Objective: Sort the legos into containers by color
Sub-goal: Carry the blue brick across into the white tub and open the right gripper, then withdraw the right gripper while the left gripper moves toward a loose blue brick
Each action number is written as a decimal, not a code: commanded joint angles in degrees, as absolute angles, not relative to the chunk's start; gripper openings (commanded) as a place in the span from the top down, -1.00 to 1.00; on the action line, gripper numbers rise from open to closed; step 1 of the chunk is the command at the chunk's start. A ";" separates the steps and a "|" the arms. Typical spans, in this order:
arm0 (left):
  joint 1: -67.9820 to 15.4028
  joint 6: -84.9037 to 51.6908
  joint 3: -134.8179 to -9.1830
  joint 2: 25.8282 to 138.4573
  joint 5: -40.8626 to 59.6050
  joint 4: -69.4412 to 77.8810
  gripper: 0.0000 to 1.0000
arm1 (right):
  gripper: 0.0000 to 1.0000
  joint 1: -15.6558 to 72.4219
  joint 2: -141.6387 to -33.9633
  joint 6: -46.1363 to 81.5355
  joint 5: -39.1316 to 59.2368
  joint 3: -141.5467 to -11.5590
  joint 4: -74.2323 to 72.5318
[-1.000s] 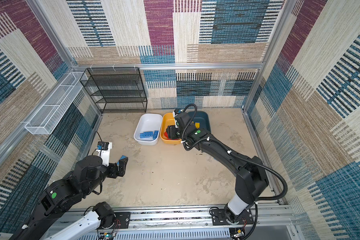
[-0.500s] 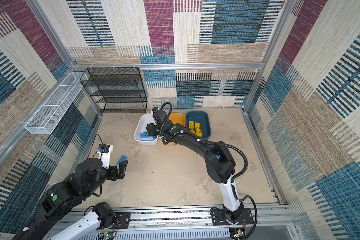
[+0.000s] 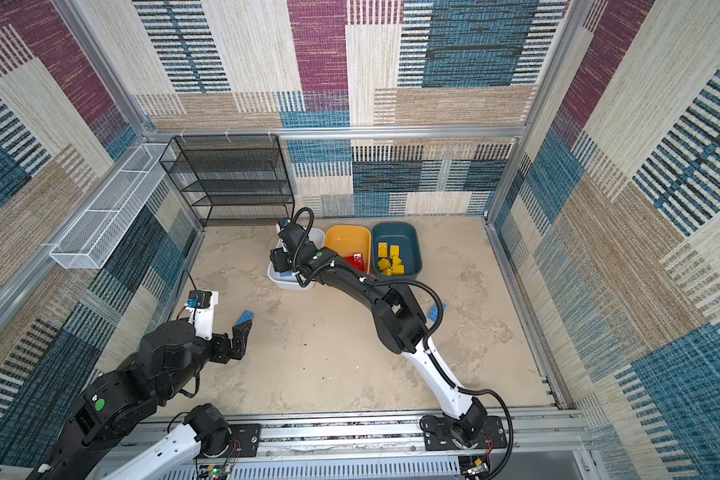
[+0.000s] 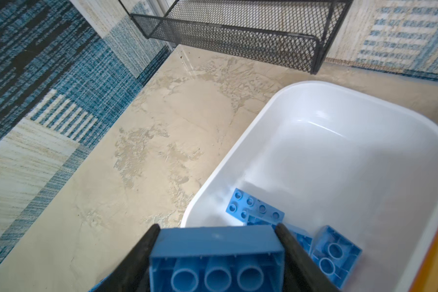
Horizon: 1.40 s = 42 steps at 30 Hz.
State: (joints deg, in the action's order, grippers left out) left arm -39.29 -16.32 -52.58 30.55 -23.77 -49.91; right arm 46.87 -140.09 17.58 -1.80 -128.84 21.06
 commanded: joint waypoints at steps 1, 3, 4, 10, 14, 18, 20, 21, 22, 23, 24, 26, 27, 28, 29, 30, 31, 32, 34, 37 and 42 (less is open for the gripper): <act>-39.02 -15.12 -52.29 30.50 -23.09 -48.59 -0.96 | -0.14 46.76 -142.04 17.98 -3.82 -131.25 22.71; -38.85 -15.12 -52.25 30.66 -22.94 -48.57 -0.96 | -0.15 46.42 -143.36 18.36 -4.03 -132.33 23.42; -38.84 -15.12 -52.29 30.63 -22.99 -48.52 -0.96 | -0.15 46.17 -143.81 18.50 -4.00 -132.85 23.71; -38.66 -15.21 -52.14 30.72 -23.21 -48.60 -0.96 | -0.19 45.02 -147.43 18.68 -4.20 -136.67 25.44; -38.63 -15.14 -52.12 31.52 -23.03 -48.57 -0.96 | -0.24 44.30 -148.40 18.74 -3.86 -137.50 25.15; -38.41 -15.12 -52.20 32.61 -23.07 -48.70 -0.96 | -0.44 43.95 -148.62 18.20 -3.34 -137.46 24.65; -38.24 -15.20 -52.21 32.94 -23.16 -48.70 -0.97 | -0.50 43.85 -148.55 17.71 -3.31 -137.47 24.35; -38.19 -15.20 -52.21 33.10 -23.27 -48.85 -0.96 | -0.52 43.81 -148.46 17.52 -3.21 -137.43 24.43; -38.15 -15.34 -52.21 33.22 -23.38 -48.79 -0.96 | -0.54 43.83 -148.33 17.30 -3.09 -137.37 24.35; -38.05 -15.29 -52.21 33.46 -23.41 -48.79 -0.97 | -0.55 43.86 -148.19 17.14 -3.10 -137.38 24.26; -37.96 -15.38 -52.22 33.62 -23.53 -48.93 -0.97 | -0.56 43.78 -148.01 17.01 -3.08 -137.42 24.26; -37.79 -15.43 -52.29 33.96 -23.64 -48.96 -0.96 | -0.59 43.74 -147.63 16.74 -3.15 -137.40 24.30; -37.71 -15.47 -52.29 34.14 -23.80 -48.96 -0.96 | -0.59 43.76 -147.36 16.70 -3.10 -137.37 24.37; -37.64 -15.53 -52.32 34.32 -23.91 -49.10 -0.97 | -0.60 43.75 -146.99 16.60 -3.13 -137.31 24.41; -37.62 -15.56 -52.29 34.55 -24.07 -49.21 -0.96 | -0.60 43.75 -146.42 16.60 -3.10 -137.05 24.49; -37.62 -15.64 -52.29 34.72 -24.22 -49.25 -0.97 | -0.61 43.73 -145.73 16.45 -3.10 -136.73 24.44; -37.62 -15.73 -52.37 35.00 -24.36 -49.42 -0.97 | -0.61 43.71 -144.89 16.35 -3.00 -136.05 24.30; -37.53 -15.78 -52.38 35.15 -24.65 -49.52 -0.96 | -0.62 43.74 -143.70 16.16 -2.99 -135.05 24.02; -37.53 -15.89 -52.36 35.50 -25.09 -49.70 -0.97 | -0.64 43.71 -140.91 15.77 -3.06 -132.27 22.85; -37.40 -16.07 -52.41 36.11 -26.32 -50.02 -0.97 | -0.68 43.77 -135.14 15.10 -3.31 -125.41 19.71; -36.85 -16.35 -52.60 38.05 -29.23 -50.73 -0.99 | -0.77 43.71 -123.12 13.55 -3.75 -111.62 13.45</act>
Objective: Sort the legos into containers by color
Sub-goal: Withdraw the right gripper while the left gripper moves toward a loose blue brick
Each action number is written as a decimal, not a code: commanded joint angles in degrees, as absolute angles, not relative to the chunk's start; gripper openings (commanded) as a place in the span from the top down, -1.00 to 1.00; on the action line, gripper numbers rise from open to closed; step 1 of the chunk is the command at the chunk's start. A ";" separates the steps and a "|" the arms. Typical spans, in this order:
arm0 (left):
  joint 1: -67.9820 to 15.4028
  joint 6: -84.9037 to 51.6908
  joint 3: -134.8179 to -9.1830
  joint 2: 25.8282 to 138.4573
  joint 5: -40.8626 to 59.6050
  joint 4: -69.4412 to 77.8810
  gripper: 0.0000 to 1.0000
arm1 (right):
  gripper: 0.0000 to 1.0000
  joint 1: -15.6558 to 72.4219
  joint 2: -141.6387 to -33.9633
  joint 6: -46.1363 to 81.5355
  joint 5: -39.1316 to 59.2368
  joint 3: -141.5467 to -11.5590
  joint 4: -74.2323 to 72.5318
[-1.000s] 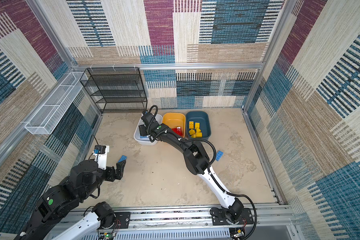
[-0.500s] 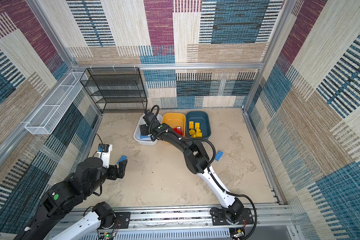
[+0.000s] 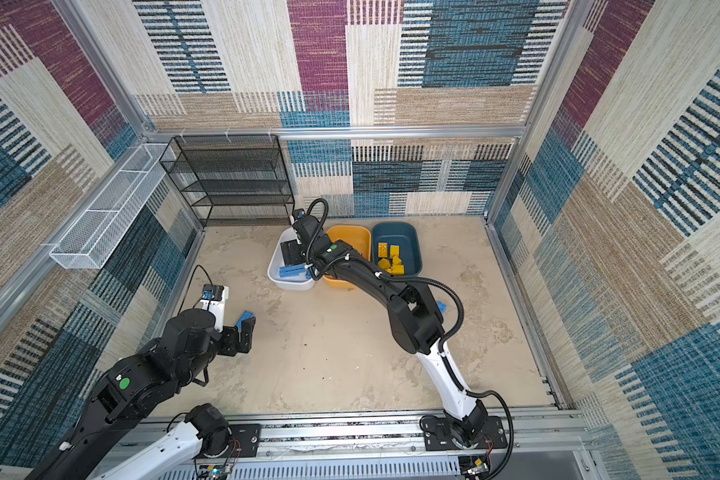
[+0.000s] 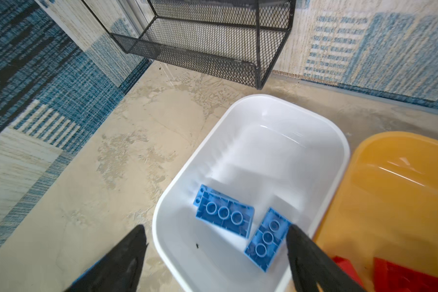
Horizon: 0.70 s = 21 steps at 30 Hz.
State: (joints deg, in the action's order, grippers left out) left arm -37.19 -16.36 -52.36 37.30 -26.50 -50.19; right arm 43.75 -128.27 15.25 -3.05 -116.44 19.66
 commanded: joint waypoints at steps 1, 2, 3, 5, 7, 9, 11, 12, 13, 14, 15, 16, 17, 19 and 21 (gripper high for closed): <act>-36.74 -16.50 -52.65 38.59 -29.88 -50.95 -0.99 | -0.79 43.77 -120.66 13.24 -3.95 -108.75 12.24; -36.57 -16.69 -52.83 39.21 -30.47 -51.34 -0.99 | -0.82 43.76 -117.73 12.69 -4.17 -105.29 10.71; -36.36 -16.94 -53.02 39.83 -30.91 -51.54 -0.98 | -0.84 43.77 -115.04 12.10 -4.36 -102.10 9.20; -36.30 -17.55 -53.33 40.97 -31.67 -52.12 -0.98 | -0.90 43.70 -109.60 10.82 -5.02 -95.89 6.86; -36.20 -18.13 -53.49 41.63 -32.31 -52.48 -0.99 | -0.96 43.68 -104.74 9.87 -5.45 -90.93 5.49; -35.97 -18.81 -53.58 41.89 -32.14 -52.36 -0.99 | -0.99 43.73 -99.68 9.37 -5.50 -85.22 4.11; -35.78 -19.18 -53.87 41.88 -31.78 -52.04 -0.99 | -0.99 43.76 -94.84 9.12 -4.61 -79.54 2.34; -35.61 -19.78 -54.20 41.97 -31.99 -52.19 -0.99 | -0.99 43.74 -92.36 9.44 -4.43 -76.22 1.41; -35.51 -20.51 -54.55 42.09 -32.26 -52.53 -0.99 | -0.99 43.76 -90.23 9.76 -4.41 -73.26 0.62; -35.41 -21.36 -54.83 42.19 -32.43 -52.83 -0.99 | -0.99 43.77 -87.89 10.21 -4.55 -70.09 -0.25; -35.31 -22.14 -55.01 42.30 -32.58 -52.98 -0.98 | -0.99 43.77 -85.82 10.73 -4.76 -67.19 -1.17; -35.11 -23.09 -55.11 42.36 -32.90 -53.18 -0.98 | -0.99 43.76 -83.68 11.27 -4.98 -64.41 -2.19; -35.00 -24.25 -55.11 42.58 -33.41 -53.26 -0.98 | -0.99 43.77 -81.35 12.04 -5.07 -61.17 -3.52; -34.39 -25.84 -55.06 43.51 -33.99 -53.19 -0.99 | -0.99 43.72 -76.95 13.58 -4.61 -55.23 -6.69; -33.00 -27.26 -55.19 45.16 -33.97 -53.09 -0.99 | -0.99 43.76 -72.53 15.10 -3.80 -48.81 -10.71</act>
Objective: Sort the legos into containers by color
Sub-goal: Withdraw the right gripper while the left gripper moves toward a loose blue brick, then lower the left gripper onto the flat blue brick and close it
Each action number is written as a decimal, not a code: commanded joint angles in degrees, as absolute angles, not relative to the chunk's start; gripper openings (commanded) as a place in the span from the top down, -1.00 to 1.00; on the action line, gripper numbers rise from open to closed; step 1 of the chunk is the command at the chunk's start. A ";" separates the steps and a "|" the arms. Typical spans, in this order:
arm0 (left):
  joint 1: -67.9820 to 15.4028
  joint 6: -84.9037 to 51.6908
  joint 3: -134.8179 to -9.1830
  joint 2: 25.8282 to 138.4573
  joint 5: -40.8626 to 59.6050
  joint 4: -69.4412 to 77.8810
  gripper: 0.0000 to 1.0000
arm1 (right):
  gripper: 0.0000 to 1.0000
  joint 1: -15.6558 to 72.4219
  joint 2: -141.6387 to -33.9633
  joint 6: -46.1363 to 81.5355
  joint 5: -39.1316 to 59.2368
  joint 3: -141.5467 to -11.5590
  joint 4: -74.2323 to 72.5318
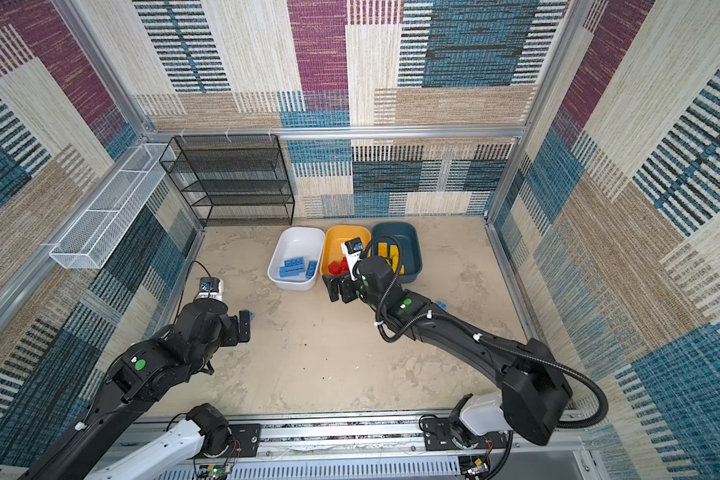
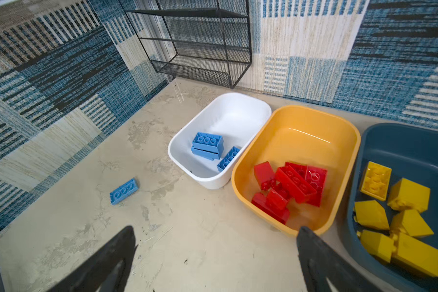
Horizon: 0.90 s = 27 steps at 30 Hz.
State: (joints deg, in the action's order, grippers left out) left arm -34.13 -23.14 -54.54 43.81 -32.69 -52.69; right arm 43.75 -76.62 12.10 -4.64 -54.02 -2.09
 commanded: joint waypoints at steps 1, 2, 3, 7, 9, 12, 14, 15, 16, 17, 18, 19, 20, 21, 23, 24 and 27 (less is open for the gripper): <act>-32.09 -27.93 -55.32 46.13 -33.53 -52.99 -0.99 | -0.99 43.76 -70.65 15.87 -3.75 -46.11 -12.35; -30.79 -28.47 -55.37 47.25 -32.32 -52.54 -0.99 | -0.99 43.71 -68.82 16.82 -3.59 -43.42 -13.91; -29.36 -28.86 -55.37 48.30 -30.73 -52.01 -0.98 | -0.99 43.77 -67.40 17.32 -3.67 -41.27 -15.06; -22.56 -30.13 -54.61 52.69 -22.97 -48.91 -0.99 | -0.99 43.76 -62.56 19.21 -3.83 -33.48 -19.26; -19.88 -30.69 -54.00 55.35 -20.18 -47.46 -0.98 | -0.99 43.76 -60.59 19.57 -4.21 -30.16 -21.09; -16.68 -31.87 -52.65 59.41 -16.66 -45.23 -0.99 | -0.99 43.77 -58.56 20.38 -4.33 -26.14 -23.89; -14.60 -32.73 -51.50 62.40 -14.34 -43.51 -0.99 | -0.99 43.76 -58.18 21.08 -3.83 -24.06 -25.57; -13.67 -33.02 -51.07 63.87 -13.45 -42.68 -0.99 | -0.99 43.77 -58.31 21.38 -3.49 -23.38 -26.37; -12.76 -33.70 -50.60 65.28 -12.91 -42.12 -0.99 | -0.99 43.76 -58.51 21.84 -3.02 -22.72 -27.08; -11.63 -34.50 -50.09 66.92 -12.20 -41.47 -0.99 | -0.99 43.73 -58.71 22.18 -2.54 -22.04 -27.81; -10.68 -34.99 -49.55 68.36 -11.58 -40.65 -0.99 | -0.99 43.75 -58.88 22.51 -2.10 -21.64 -28.38; -9.85 -35.31 -49.11 69.75 -11.33 -39.83 -0.99 | -0.99 43.70 -59.05 22.77 -1.80 -21.01 -29.06; -9.10 -35.51 -48.79 71.37 -11.33 -38.99 -0.99 | -0.99 43.77 -59.15 22.98 -1.53 -20.53 -29.66; -8.51 -35.62 -48.49 72.70 -11.42 -38.13 -0.99 | -0.99 43.69 -59.25 23.15 -1.36 -20.07 -30.07; -7.53 -35.27 -48.23 75.59 -11.46 -36.86 -0.98 | -0.99 43.77 -59.24 23.59 -1.17 -19.04 -30.90; -7.15 -34.92 -48.33 76.91 -11.21 -36.29 -0.98 | -0.99 43.75 -59.16 23.87 -1.11 -18.66 -31.29; -6.66 -33.19 -48.67 80.88 -10.42 -34.60 -0.94 | -0.99 43.75 -58.49 24.41 -0.42 -18.04 -31.64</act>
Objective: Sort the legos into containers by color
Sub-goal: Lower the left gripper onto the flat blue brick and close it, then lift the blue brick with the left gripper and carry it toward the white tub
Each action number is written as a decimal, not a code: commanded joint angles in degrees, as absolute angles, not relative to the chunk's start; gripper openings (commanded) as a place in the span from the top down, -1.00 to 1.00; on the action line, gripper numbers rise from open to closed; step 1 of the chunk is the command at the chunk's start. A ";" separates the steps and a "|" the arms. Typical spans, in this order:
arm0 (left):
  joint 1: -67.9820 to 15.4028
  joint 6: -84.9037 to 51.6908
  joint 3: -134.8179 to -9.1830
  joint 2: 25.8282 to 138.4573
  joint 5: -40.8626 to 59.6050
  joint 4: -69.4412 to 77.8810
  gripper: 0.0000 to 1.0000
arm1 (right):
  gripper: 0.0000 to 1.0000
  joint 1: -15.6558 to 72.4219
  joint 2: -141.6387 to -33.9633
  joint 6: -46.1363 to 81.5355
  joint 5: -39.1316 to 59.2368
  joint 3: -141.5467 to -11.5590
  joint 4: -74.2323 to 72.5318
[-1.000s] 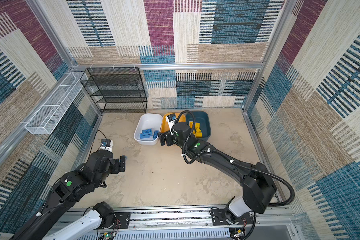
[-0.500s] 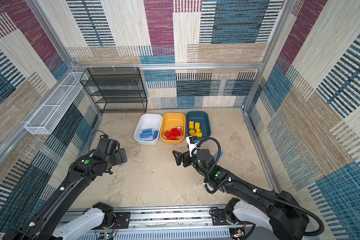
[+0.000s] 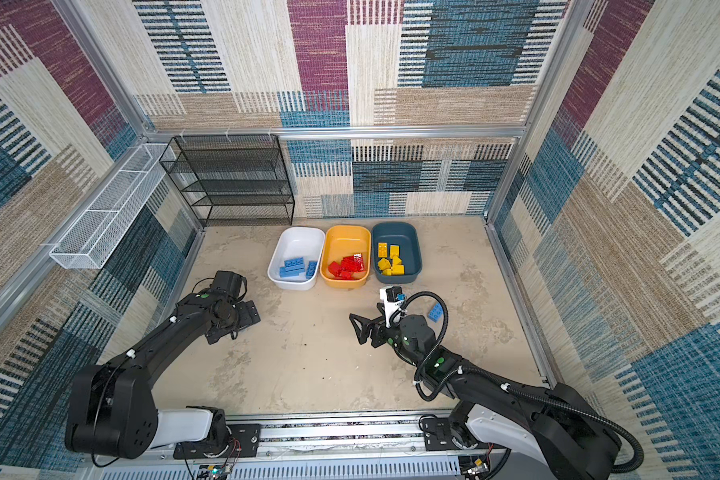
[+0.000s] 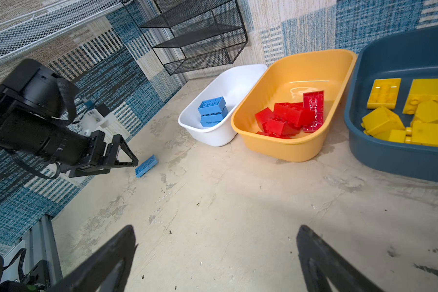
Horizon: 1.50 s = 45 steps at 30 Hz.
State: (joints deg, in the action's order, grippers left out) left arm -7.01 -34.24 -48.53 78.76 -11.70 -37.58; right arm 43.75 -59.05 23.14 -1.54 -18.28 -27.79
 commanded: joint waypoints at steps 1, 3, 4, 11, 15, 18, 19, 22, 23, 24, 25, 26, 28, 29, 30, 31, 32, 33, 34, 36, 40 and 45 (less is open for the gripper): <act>-6.64 -32.55 -49.01 82.20 -10.08 -34.31 -0.94 | -0.99 43.76 -58.21 24.43 -0.39 -17.93 -31.60; -6.59 -31.72 -50.29 84.97 -9.84 -34.80 -0.94 | -0.99 43.76 -57.45 24.61 -0.68 -17.47 -31.85; -6.59 -31.56 -50.64 86.10 -9.99 -34.65 -0.94 | -0.99 43.69 -57.17 24.60 -0.84 -17.25 -31.91; -6.43 -31.07 -53.51 93.81 -11.09 -33.57 -0.92 | -0.99 43.73 -57.02 25.05 -0.75 -16.62 -32.61; -6.33 -30.39 -56.08 97.54 -10.68 -34.25 -0.84 | -0.99 43.77 -57.48 25.18 -0.47 -16.61 -32.88; -6.15 -30.39 -57.10 99.00 -11.16 -35.13 -0.79 | -0.99 43.72 -57.67 25.19 -0.70 -16.62 -32.96; -5.98 -30.36 -57.22 99.13 -11.16 -35.20 -0.78 | -0.99 43.69 -57.68 25.21 -0.82 -16.60 -32.88; -5.21 -30.55 -57.13 99.32 -10.74 -35.25 -0.71 | -0.99 43.74 -57.59 25.20 -0.93 -16.57 -33.04; -4.97 -30.55 -57.13 99.42 -10.42 -35.22 -0.70 | -0.99 43.75 -57.56 25.19 -0.89 -16.44 -33.13; -4.76 -30.57 -57.13 99.49 -10.24 -35.16 -0.69 | -0.99 43.76 -57.66 25.27 -0.84 -16.35 -33.23; -4.66 -30.50 -57.21 99.58 -10.12 -35.16 -0.68 | -0.99 43.76 -57.77 25.32 -0.87 -16.35 -33.23; -4.66 -30.41 -57.31 99.71 -10.11 -35.18 -0.67 | -0.99 43.77 -58.01 25.28 -0.66 -16.31 -33.29; -4.66 -30.08 -57.48 99.95 -9.53 -35.20 -0.63 | -0.99 43.74 -58.26 25.35 -0.75 -16.35 -33.38; -4.66 -29.98 -57.48 100.10 -9.10 -35.23 -0.61 | -0.99 43.75 -58.38 25.39 -0.68 -16.46 -33.43; -4.66 -29.88 -57.48 100.19 -8.97 -35.23 -0.61 | -0.99 43.77 -58.43 25.46 -0.53 -16.50 -33.46; -4.66 -29.81 -57.48 100.28 -8.88 -35.24 -0.61 | -0.99 43.77 -58.43 25.48 -0.58 -16.41 -33.40; -4.66 -29.72 -57.65 100.46 -8.79 -35.28 -0.61 | -0.99 43.77 -58.54 25.39 -0.53 -16.35 -33.49; -4.66 -29.71 -57.78 100.59 -8.79 -35.30 -0.62 | -0.99 43.75 -58.60 25.48 -0.53 -16.36 -33.49; -4.66 -29.66 -58.12 100.87 -8.70 -35.43 -0.64 | -0.99 43.77 -58.58 25.44 -0.55 -16.35 -33.59; -4.66 -29.62 -58.98 101.63 -8.23 -36.06 -0.65 | -0.99 43.72 -58.88 25.55 -0.47 -16.37 -33.59; -4.92 -29.79 -60.07 102.39 -7.91 -36.32 -0.69 | -0.99 43.73 -59.15 25.63 -0.29 -16.46 -33.68; -5.96 -29.71 -61.68 103.31 -8.95 -37.25 -0.69 | -0.99 43.74 -59.15 25.60 -0.39 -16.40 -33.72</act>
State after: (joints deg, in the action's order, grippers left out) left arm -5.41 -31.33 -61.76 102.06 -7.55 -33.04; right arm 43.75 -59.13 25.23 -0.47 -16.34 -31.83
